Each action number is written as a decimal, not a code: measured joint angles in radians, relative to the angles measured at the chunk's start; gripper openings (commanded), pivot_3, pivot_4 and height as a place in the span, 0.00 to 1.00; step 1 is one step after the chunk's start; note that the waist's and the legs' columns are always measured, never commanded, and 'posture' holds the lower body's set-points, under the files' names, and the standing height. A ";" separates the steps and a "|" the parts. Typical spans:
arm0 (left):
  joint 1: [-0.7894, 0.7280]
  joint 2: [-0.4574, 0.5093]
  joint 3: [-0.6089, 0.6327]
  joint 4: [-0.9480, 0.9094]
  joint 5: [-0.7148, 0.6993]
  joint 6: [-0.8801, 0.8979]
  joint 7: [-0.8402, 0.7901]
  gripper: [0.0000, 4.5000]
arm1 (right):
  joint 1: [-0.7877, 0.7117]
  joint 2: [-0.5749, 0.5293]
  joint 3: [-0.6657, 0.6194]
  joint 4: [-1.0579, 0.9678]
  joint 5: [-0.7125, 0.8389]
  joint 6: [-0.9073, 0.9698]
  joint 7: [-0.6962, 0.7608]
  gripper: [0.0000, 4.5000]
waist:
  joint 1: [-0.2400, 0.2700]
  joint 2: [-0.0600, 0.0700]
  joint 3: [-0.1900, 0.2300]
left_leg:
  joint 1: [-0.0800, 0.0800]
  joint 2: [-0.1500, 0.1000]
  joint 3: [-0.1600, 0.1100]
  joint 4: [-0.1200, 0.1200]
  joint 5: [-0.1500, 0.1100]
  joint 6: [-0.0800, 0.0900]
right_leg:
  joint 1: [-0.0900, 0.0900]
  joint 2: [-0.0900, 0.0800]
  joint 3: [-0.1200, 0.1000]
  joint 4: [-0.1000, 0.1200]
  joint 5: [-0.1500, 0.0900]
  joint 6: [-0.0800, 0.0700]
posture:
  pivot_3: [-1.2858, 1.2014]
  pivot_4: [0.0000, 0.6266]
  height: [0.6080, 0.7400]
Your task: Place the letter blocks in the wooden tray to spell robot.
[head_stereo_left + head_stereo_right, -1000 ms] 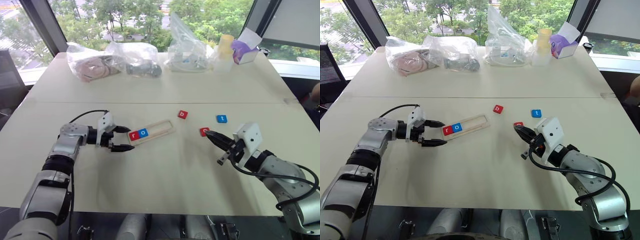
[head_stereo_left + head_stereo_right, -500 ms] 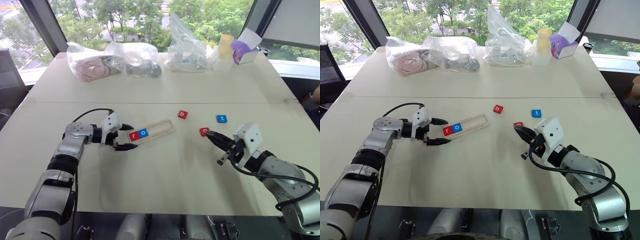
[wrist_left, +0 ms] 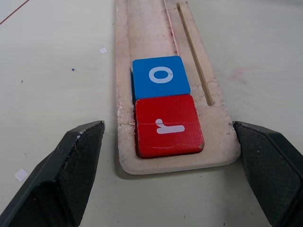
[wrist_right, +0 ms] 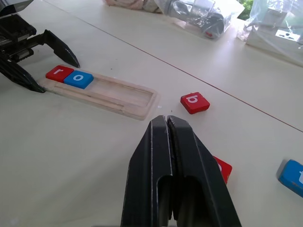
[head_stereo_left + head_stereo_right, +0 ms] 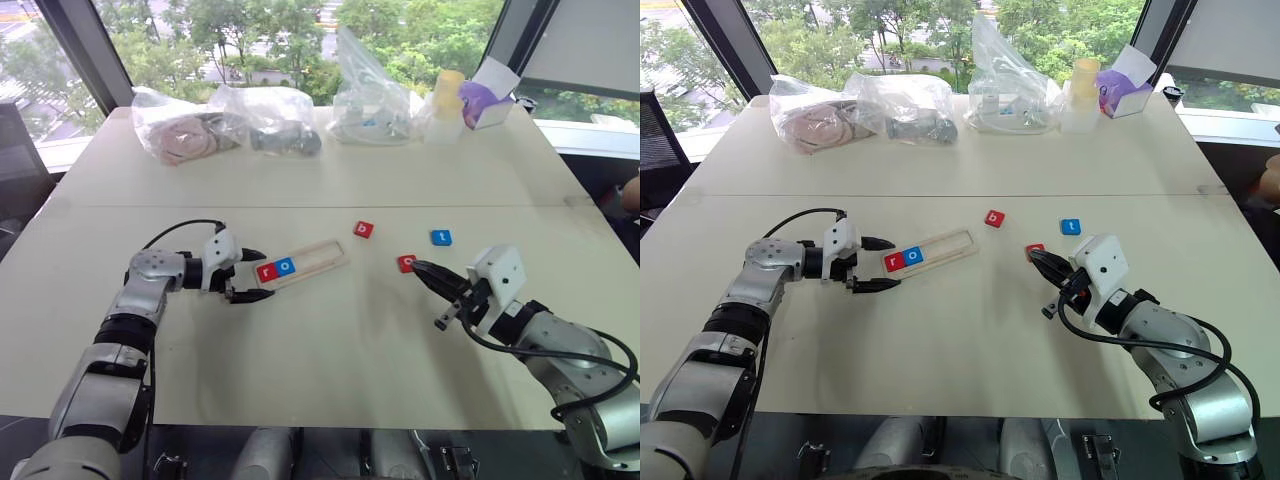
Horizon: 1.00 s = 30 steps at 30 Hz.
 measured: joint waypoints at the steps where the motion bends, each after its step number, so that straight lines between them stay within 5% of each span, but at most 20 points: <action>1: 0.001 -0.002 -0.001 0.002 0.000 0.000 -0.003 0.72 | 0.000 -0.001 0.000 0.000 0.000 0.000 0.001 0.00 | 0.000 0.000 0.000 | 0.000 0.000 0.000 0.000 0.000 0.000 | 0.000 0.000 0.000 0.000 0.000 0.000 | 0.52 0.24 1.00; 30: 0.108 -0.036 -0.089 -0.238 -0.006 -0.017 -0.149 0.70 | 0.000 -0.009 -0.005 -0.026 0.002 0.037 0.002 0.00 | -0.007 0.000 -0.004 | 0.000 0.000 0.000 0.000 0.000 0.000 | 0.001 -0.001 0.000 -0.001 0.000 0.000 | 0.52 0.24 1.00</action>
